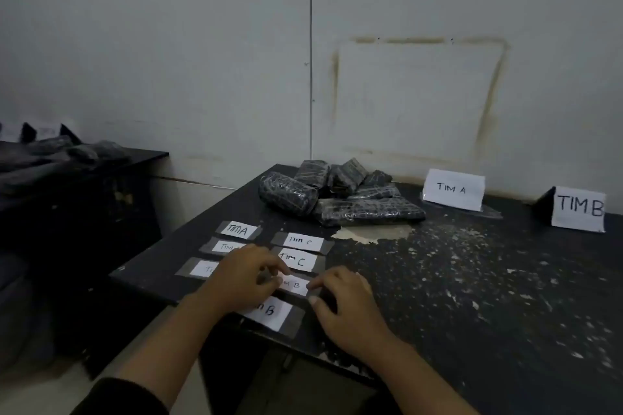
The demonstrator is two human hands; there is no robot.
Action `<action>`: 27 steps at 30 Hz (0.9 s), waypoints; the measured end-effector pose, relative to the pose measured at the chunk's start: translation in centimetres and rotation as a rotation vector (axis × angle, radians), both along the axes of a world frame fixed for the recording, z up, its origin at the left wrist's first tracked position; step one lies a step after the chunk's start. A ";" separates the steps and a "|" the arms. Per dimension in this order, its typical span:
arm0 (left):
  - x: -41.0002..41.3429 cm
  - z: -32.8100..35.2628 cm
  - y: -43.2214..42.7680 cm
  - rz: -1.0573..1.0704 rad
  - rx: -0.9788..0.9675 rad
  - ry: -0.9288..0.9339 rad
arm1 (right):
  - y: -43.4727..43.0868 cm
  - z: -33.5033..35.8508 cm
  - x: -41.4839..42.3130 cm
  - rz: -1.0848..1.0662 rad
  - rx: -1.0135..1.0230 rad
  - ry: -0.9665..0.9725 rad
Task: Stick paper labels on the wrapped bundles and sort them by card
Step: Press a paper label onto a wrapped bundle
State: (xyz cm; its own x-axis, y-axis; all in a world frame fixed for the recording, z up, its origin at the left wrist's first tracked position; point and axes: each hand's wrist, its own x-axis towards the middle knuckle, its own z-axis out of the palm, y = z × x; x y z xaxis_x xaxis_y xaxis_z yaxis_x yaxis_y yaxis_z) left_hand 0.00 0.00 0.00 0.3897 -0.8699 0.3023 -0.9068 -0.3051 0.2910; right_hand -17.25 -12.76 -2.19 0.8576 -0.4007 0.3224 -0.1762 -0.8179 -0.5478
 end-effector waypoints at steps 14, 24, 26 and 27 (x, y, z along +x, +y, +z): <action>1.7 -0.3 -3.0 0.086 0.086 -0.044 | -0.9 -0.2 0.7 -0.121 -0.005 -0.050; 4.0 0.6 -6.0 0.093 0.251 -0.124 | -4.8 1.3 3.5 -0.120 -0.096 0.035; 4.2 0.6 -6.1 0.077 0.267 -0.137 | -5.3 0.9 3.5 -0.111 -0.104 0.023; 4.3 0.6 -6.1 0.067 0.265 -0.143 | -5.3 0.8 3.3 -0.109 -0.103 0.006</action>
